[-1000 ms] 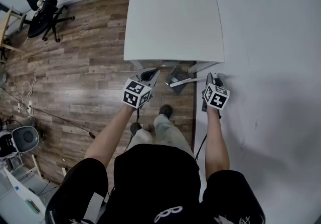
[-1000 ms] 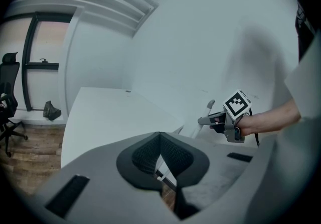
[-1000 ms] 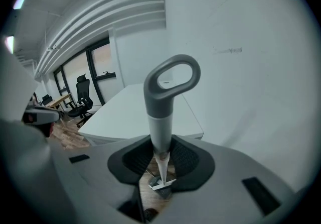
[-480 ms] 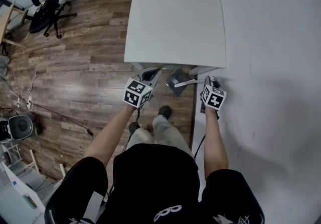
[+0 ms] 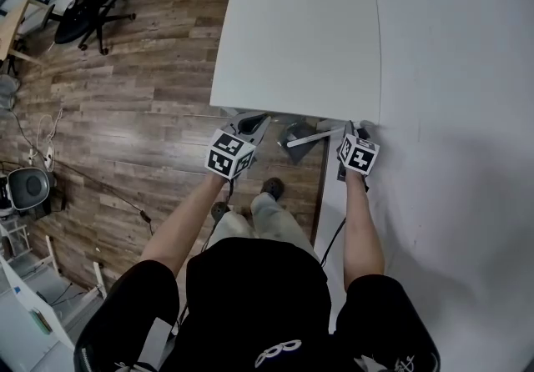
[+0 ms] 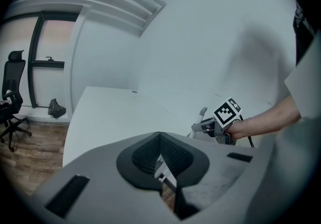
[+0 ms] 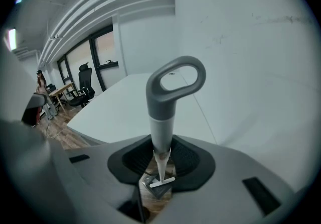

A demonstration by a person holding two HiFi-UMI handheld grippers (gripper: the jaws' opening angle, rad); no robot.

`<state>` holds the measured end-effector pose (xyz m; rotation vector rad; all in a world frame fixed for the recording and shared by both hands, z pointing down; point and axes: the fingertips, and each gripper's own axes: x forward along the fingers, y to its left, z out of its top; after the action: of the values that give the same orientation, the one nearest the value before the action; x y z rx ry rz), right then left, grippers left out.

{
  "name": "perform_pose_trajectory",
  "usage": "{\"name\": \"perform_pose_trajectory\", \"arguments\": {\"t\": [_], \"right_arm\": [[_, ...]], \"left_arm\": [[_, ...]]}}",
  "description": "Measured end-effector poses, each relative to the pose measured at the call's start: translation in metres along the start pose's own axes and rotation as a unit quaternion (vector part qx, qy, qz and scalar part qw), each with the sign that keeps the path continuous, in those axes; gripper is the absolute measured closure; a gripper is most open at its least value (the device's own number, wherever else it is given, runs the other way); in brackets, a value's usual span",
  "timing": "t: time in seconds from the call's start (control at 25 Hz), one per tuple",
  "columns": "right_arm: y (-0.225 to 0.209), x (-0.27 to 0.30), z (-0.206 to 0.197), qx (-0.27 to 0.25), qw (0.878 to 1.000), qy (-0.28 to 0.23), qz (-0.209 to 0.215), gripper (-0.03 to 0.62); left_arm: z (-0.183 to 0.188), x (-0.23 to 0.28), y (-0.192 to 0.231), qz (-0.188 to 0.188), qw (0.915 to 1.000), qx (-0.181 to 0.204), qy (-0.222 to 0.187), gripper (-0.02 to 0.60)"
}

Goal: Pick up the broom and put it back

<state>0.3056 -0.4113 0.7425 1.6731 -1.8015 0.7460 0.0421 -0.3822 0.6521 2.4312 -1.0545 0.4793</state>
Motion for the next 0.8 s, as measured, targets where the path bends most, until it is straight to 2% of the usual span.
{"name": "perform_pose_trajectory", "arguments": {"t": [0.24, 0.44, 0.8], "right_arm": [[-0.006, 0.012, 0.007, 0.005, 1.0, 0.002, 0.004, 0.474], [-0.011, 0.019, -0.006, 0.023, 0.999, 0.026, 0.003, 0.408], [-0.015, 0.013, -0.028, 0.031, 0.998, 0.052, -0.009, 0.405]], "left_arm": [[0.001, 0.0, 0.007, 0.012, 0.9999, -0.005, -0.001, 0.57], [0.001, 0.0, 0.011, 0.016, 0.9999, -0.006, -0.002, 0.569], [0.0, -0.005, 0.011, 0.018, 0.9998, -0.007, -0.002, 0.57]]}}
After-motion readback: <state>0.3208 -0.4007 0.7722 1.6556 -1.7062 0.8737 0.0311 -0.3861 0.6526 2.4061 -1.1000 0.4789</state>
